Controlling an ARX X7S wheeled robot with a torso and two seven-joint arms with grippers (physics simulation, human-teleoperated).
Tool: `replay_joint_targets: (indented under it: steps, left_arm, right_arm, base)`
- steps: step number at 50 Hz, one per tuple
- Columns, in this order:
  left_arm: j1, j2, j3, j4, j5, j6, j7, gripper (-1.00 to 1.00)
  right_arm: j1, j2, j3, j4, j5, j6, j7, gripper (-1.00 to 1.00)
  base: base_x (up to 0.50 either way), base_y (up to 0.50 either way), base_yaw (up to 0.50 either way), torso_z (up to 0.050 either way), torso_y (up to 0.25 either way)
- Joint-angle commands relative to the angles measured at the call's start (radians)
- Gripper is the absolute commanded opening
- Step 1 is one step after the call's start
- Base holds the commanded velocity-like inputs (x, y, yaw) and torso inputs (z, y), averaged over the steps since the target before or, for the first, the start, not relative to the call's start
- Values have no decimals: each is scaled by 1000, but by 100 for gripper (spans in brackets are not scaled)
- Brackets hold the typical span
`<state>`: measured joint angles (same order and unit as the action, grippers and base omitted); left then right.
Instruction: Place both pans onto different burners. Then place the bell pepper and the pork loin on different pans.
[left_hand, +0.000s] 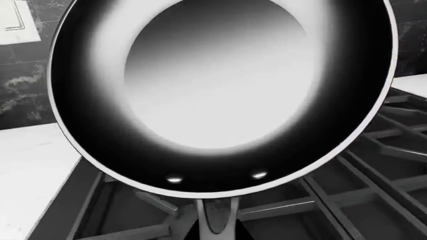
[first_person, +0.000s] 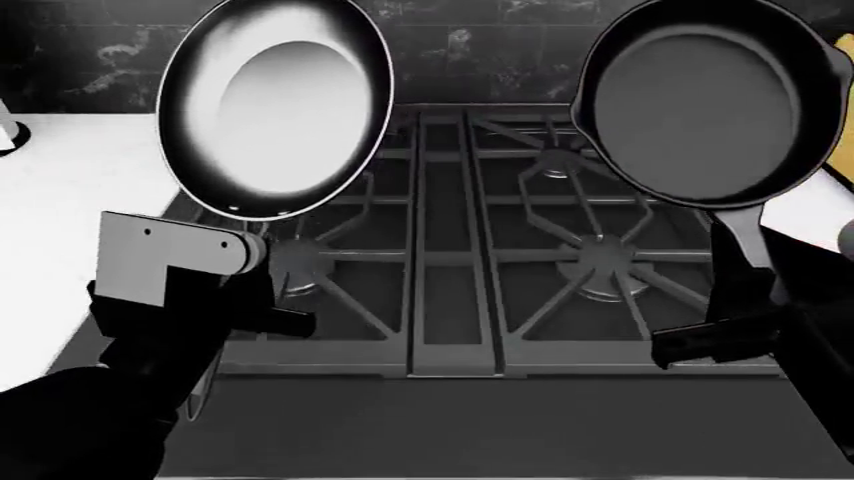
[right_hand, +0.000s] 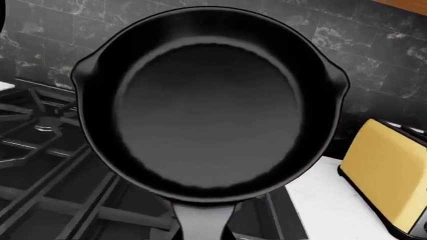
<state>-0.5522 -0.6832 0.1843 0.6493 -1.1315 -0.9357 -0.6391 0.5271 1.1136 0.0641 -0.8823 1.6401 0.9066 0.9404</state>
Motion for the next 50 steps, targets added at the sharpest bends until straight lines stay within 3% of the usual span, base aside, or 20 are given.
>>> replay_joint_targets:
  steps: [1,18,25,50]
  left_arm:
    - [-12,0,-20,10,26,12,0,-100]
    - [-14,-6,-31,19,7,15,-8,-100]
    - [-16,-8,-29,17,8,18,-3,-100]
    - [-16,13,0,-23,49,50,33,-100]
  right_arm:
    - [17,2,41,2,-31,0,13,-100]
    - [63,-39,22,35,11,-30,-8,-100]
    - [87,-66,23,116,72,-60,-83,-100]
    - [294,-32,-163,238,188,67,-82,-100]
  base:
    - [0,0,0,0,10]
    - [0,0,0,1,2]
    - [0,0,0,0,3]
    - [0,0,0,1,3]
